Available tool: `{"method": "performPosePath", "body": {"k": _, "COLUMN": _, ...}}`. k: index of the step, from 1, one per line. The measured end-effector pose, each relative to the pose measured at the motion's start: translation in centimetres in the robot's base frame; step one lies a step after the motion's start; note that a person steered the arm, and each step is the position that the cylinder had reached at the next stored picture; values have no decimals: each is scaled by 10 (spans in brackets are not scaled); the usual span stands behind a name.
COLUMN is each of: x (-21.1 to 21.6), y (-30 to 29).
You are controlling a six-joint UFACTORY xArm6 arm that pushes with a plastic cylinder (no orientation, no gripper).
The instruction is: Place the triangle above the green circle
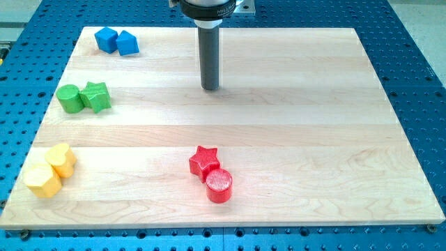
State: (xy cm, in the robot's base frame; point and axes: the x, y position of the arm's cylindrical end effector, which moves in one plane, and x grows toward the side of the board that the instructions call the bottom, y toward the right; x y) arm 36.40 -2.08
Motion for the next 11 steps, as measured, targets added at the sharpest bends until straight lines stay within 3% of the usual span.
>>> {"method": "performPosePath", "body": {"k": 2, "x": -1, "y": -15}}
{"method": "performPosePath", "body": {"k": 3, "x": -1, "y": -52}}
{"method": "performPosePath", "body": {"k": 4, "x": -35, "y": -59}}
{"method": "performPosePath", "body": {"k": 5, "x": -121, "y": -67}}
{"method": "performPosePath", "body": {"k": 6, "x": -146, "y": -120}}
{"method": "performPosePath", "body": {"k": 7, "x": -146, "y": -143}}
{"method": "performPosePath", "body": {"k": 10, "x": -67, "y": -188}}
{"method": "performPosePath", "body": {"k": 11, "x": -96, "y": -196}}
